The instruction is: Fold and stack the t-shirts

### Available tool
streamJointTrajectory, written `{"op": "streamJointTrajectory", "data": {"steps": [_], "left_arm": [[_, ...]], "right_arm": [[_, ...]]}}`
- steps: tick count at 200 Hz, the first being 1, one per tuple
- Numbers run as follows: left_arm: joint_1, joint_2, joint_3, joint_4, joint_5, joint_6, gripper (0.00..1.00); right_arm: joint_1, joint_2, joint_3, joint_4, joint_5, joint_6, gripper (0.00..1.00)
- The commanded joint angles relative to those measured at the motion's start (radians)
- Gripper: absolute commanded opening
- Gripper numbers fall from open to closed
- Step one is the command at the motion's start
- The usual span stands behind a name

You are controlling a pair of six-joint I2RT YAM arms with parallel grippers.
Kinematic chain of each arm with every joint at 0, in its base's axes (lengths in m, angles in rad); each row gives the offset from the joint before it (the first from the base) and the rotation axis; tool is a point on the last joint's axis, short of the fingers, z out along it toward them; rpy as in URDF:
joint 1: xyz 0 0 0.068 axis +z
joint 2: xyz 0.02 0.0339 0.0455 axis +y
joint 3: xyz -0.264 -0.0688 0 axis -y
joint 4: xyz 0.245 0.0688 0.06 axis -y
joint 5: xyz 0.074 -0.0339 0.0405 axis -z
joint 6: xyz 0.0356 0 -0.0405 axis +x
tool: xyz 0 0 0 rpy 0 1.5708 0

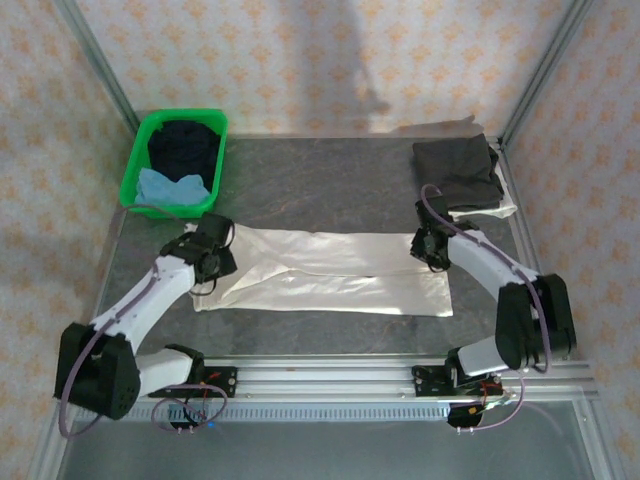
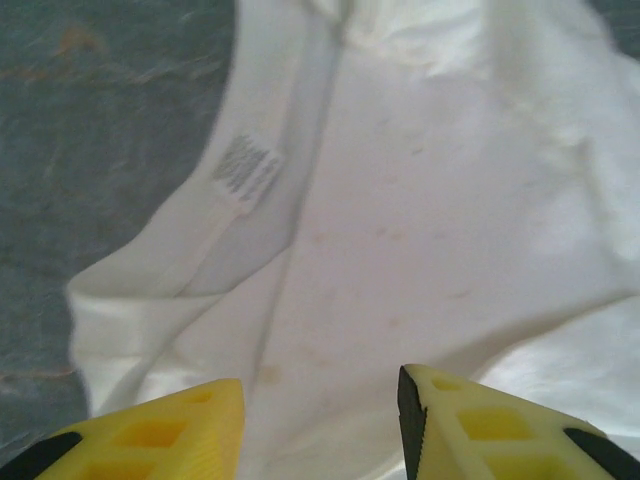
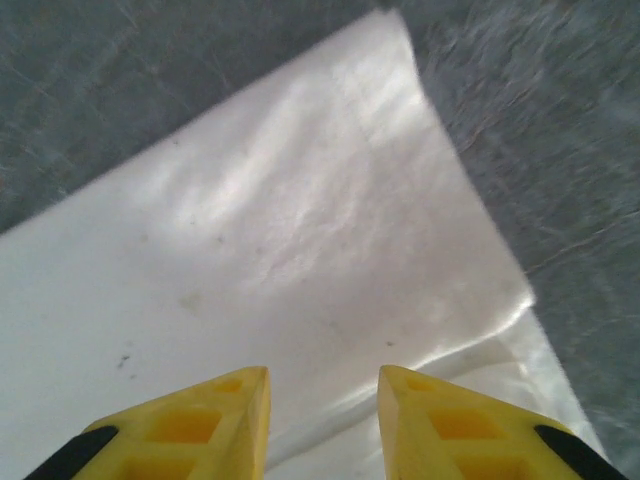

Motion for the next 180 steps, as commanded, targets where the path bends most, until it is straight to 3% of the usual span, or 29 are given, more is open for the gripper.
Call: {"op": "streamJointTrajectory", "data": {"steps": [1, 41, 60, 92, 150, 180], "left_arm": [[-0.065, 0.154, 0.107, 0.048, 0.030, 0.078, 0.46], [-0.118, 0.348, 0.143, 0.098, 0.132, 0.107, 0.43], [-0.118, 0.322, 0.076, 0.138, 0.167, 0.106, 0.43], [-0.130, 0.291, 0.007, 0.173, 0.315, 0.117, 0.41], [-0.272, 0.178, -0.054, 0.143, 0.313, 0.105, 0.40], [-0.297, 0.119, -0.114, 0.140, 0.342, 0.102, 0.40]], "right_arm": [[0.001, 0.085, -0.035, 0.030, -0.018, 0.033, 0.32], [-0.002, 0.133, -0.049, 0.022, 0.049, 0.042, 0.32], [-0.001, 0.121, -0.053, 0.028, 0.054, 0.039, 0.32], [-0.005, 0.142, -0.029, 0.011, 0.061, 0.029, 0.32], [-0.006, 0.158, -0.013, -0.002, 0.071, 0.023, 0.32], [-0.007, 0.161, -0.003, -0.017, 0.081, 0.017, 0.32]]}}
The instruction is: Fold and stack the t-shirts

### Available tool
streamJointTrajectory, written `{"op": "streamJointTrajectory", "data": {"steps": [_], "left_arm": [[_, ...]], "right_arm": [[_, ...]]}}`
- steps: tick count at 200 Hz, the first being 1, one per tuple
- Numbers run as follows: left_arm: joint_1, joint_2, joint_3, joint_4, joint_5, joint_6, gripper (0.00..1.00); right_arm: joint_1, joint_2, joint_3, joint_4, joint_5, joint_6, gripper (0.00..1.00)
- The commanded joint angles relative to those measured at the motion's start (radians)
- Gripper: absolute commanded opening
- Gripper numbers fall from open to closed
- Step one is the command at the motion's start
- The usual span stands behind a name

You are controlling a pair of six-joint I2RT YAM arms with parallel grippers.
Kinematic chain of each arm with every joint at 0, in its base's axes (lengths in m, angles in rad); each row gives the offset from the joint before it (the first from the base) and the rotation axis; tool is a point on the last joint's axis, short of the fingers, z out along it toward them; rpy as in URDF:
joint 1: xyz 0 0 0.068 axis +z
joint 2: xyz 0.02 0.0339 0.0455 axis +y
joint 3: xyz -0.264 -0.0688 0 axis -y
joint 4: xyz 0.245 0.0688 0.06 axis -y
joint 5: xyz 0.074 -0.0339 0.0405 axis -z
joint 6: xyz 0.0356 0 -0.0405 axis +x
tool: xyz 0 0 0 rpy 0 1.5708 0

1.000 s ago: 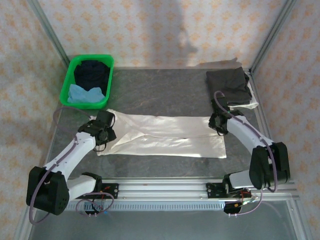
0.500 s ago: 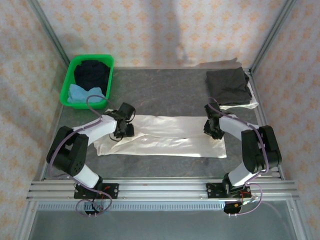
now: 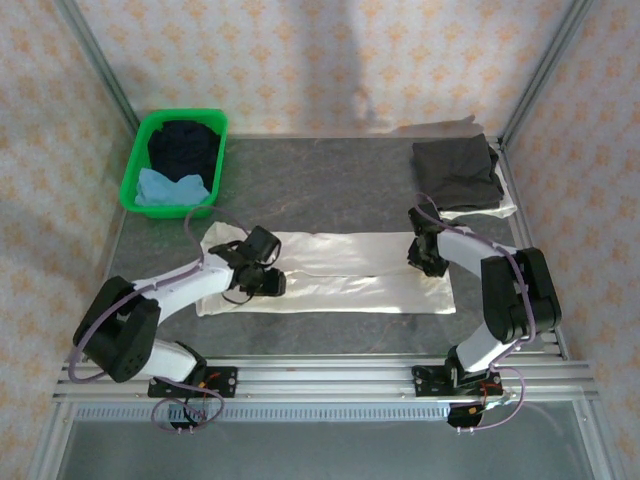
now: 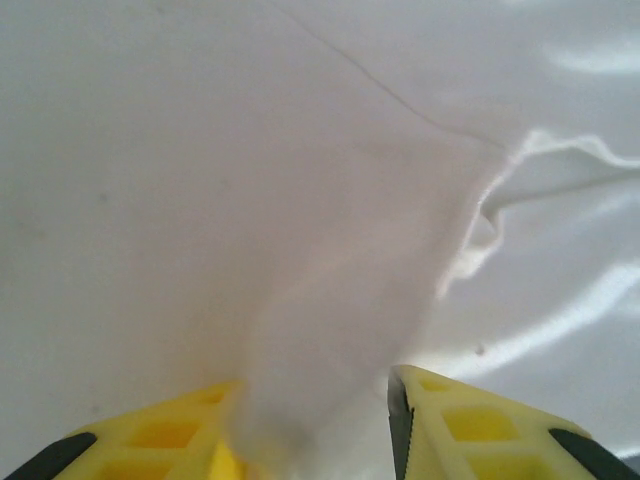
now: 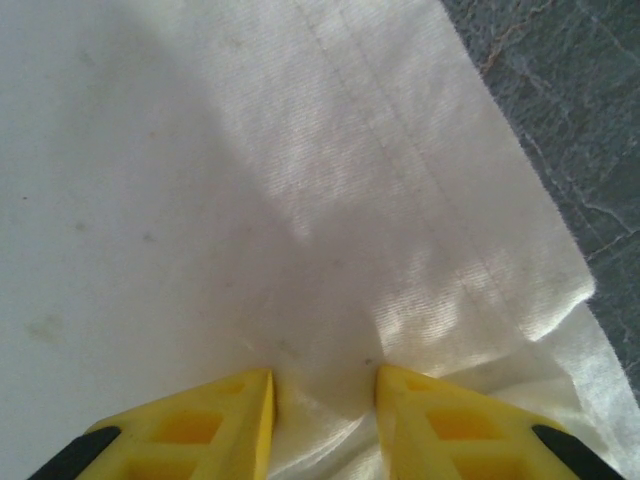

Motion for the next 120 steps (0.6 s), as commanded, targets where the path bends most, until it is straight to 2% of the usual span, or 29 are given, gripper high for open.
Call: {"op": "streamJointTrajectory", "data": {"steps": [1, 36, 58, 90, 120], "left_arm": [[-0.011, -0.054, -0.057, -0.023, 0.031, 0.003, 0.40], [-0.026, -0.155, -0.137, 0.046, 0.118, -0.029, 0.41], [-0.026, -0.195, -0.129, 0.058, 0.111, -0.048, 0.43], [-0.013, -0.153, -0.014, 0.005, -0.012, -0.058, 0.48], [0.079, 0.006, 0.090, 0.046, -0.083, -0.094, 0.48]], "right_arm": [[-0.006, 0.022, 0.010, -0.048, 0.051, -0.008, 0.32], [-0.006, -0.003, 0.029, -0.077, 0.064, -0.015, 0.33], [-0.006, -0.035, 0.046, -0.093, 0.054, -0.014, 0.33], [0.017, -0.078, 0.054, -0.061, 0.015, -0.005, 0.35], [0.056, -0.031, 0.078, -0.017, -0.011, 0.001, 0.36]]}}
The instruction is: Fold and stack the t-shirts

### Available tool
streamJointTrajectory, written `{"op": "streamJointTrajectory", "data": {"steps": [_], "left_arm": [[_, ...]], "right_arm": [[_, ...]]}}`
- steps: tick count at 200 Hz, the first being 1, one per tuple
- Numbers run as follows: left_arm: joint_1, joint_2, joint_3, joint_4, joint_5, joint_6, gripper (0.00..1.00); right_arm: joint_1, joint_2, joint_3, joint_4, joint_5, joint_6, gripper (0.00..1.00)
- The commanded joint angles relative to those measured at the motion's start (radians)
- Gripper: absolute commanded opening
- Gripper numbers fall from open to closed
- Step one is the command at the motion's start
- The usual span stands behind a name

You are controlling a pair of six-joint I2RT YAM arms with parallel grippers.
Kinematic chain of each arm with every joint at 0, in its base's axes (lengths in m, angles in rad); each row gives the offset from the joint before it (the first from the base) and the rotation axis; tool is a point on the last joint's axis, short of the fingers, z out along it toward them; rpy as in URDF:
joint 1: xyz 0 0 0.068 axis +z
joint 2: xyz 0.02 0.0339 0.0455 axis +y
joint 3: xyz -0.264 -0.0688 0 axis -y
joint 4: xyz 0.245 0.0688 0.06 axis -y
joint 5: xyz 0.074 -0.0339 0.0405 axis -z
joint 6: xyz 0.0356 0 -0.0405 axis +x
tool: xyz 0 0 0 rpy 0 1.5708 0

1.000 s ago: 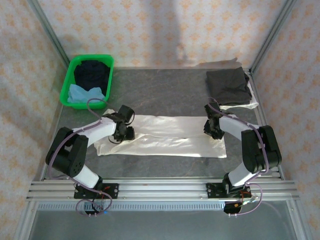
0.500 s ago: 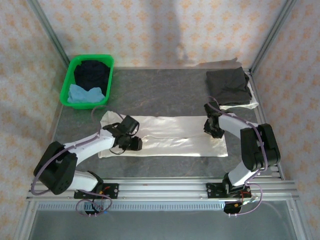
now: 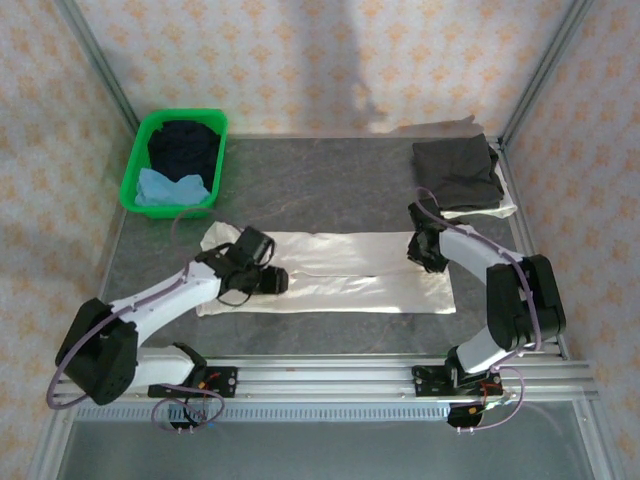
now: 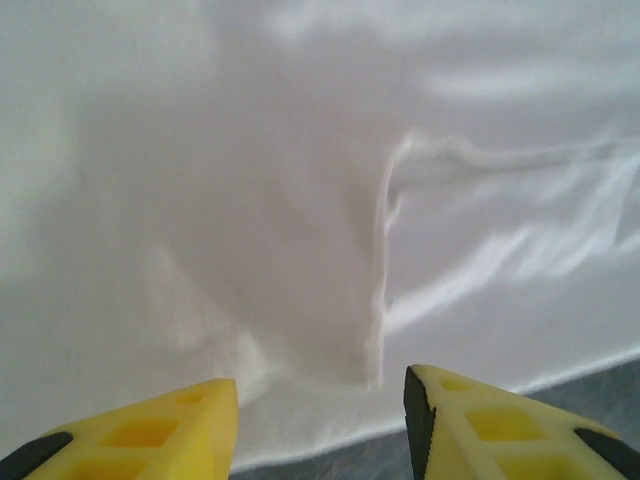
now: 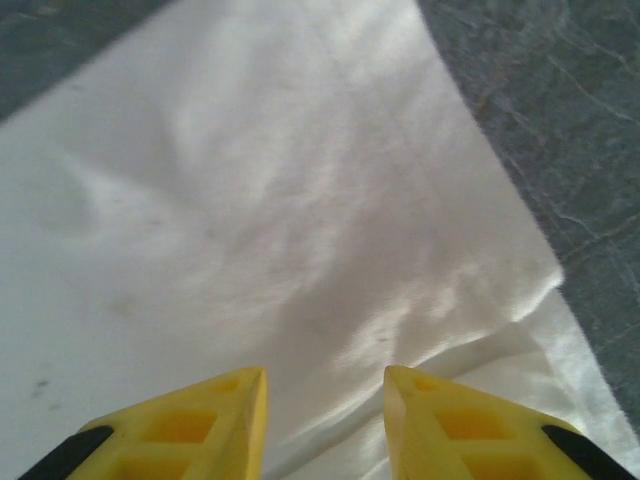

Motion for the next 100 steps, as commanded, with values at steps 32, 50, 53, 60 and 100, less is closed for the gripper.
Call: {"op": "streamJointTrajectory", "data": {"steps": [32, 50, 53, 60, 100], "left_arm": [[0.186, 0.352, 0.197, 0.053, -0.185, -0.088, 0.47], [0.215, 0.476, 0.290, 0.023, -0.237, -0.089, 0.45], [0.219, 0.496, 0.304, 0.024, -0.239, -0.086, 0.45], [0.225, 0.538, 0.333, 0.024, -0.245, -0.086, 0.45], [0.244, 0.749, 0.547, -0.016, -0.210, -0.066, 0.46]], "right_arm": [[0.032, 0.123, 0.083, -0.025, 0.079, 0.002, 0.34], [0.016, 0.157, 0.103, -0.114, 0.149, 0.019, 0.34], [0.013, 0.156, 0.098, -0.114, 0.154, 0.020, 0.34], [0.005, 0.151, 0.081, -0.113, 0.152, 0.018, 0.34], [-0.059, 0.068, -0.024, -0.103, 0.108, 0.041, 0.35]]}}
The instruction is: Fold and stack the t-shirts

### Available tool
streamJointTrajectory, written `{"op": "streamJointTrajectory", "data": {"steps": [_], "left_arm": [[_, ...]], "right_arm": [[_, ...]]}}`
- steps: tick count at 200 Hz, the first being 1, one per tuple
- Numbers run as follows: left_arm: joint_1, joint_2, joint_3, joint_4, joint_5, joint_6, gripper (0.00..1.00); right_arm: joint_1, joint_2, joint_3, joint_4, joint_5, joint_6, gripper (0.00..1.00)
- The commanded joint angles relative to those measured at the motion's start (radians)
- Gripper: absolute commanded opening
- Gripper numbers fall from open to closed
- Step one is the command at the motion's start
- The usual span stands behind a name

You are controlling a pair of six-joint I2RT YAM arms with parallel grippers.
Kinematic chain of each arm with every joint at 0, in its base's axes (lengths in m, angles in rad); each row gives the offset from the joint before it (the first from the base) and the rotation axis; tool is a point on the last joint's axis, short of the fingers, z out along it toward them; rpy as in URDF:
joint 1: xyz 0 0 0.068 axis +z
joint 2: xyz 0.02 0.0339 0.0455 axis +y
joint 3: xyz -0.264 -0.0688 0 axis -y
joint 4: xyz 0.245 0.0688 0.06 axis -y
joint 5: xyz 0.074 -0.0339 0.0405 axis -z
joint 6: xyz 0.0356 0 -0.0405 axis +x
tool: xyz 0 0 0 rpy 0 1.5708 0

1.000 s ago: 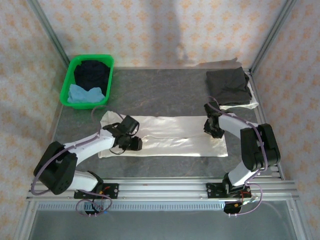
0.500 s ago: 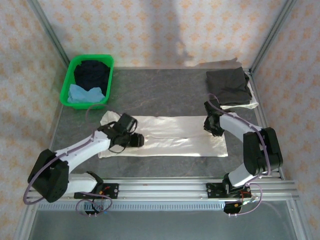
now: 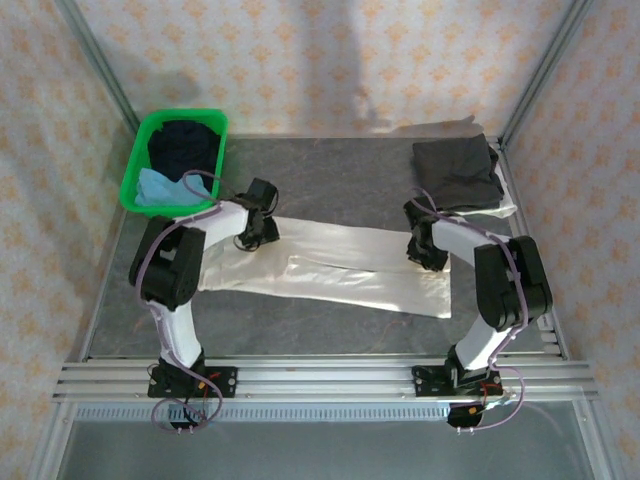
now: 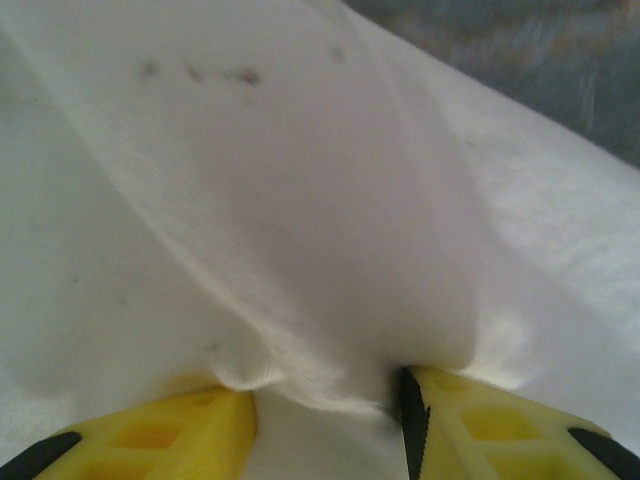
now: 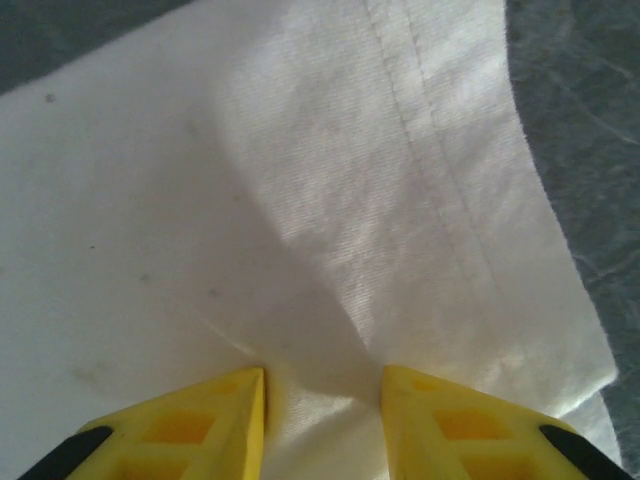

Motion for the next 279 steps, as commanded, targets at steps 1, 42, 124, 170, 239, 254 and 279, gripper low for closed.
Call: {"op": "streamJointTrajectory", "data": {"steps": [1, 42, 124, 170, 239, 254, 279], "left_arm": [[0.016, 0.130, 0.079, -0.044, -0.017, 0.009, 0.46], [0.022, 0.003, -0.028, -0.039, -0.041, -0.003, 0.58], [0.090, -0.060, -0.091, 0.027, -0.088, -0.031, 0.75], [0.091, -0.059, -0.044, 0.019, -0.072, -0.032, 0.81], [0.081, 0.103, 0.160, 0.012, -0.019, -0.074, 0.83], [0.083, 0.162, 0.231, -0.037, -0.037, -0.073, 0.81], [0.094, 0.264, 0.365, -0.076, -0.037, -0.061, 0.80]], "right_arm": [[-0.030, -0.056, -0.068, -0.065, 0.038, 0.022, 0.35], [0.096, -0.154, -0.005, -0.046, 0.004, 0.028, 0.37], [0.163, 0.152, 0.155, -0.013, 0.039, 0.018, 0.31], [0.063, 0.034, -0.009, -0.034, 0.088, 0.086, 0.30], [-0.002, -0.122, -0.167, 0.021, 0.008, 0.146, 0.31], [-0.002, -0.146, -0.173, 0.014, 0.011, 0.154, 0.31], [-0.002, -0.199, -0.183, -0.010, 0.008, 0.152, 0.32]]}}
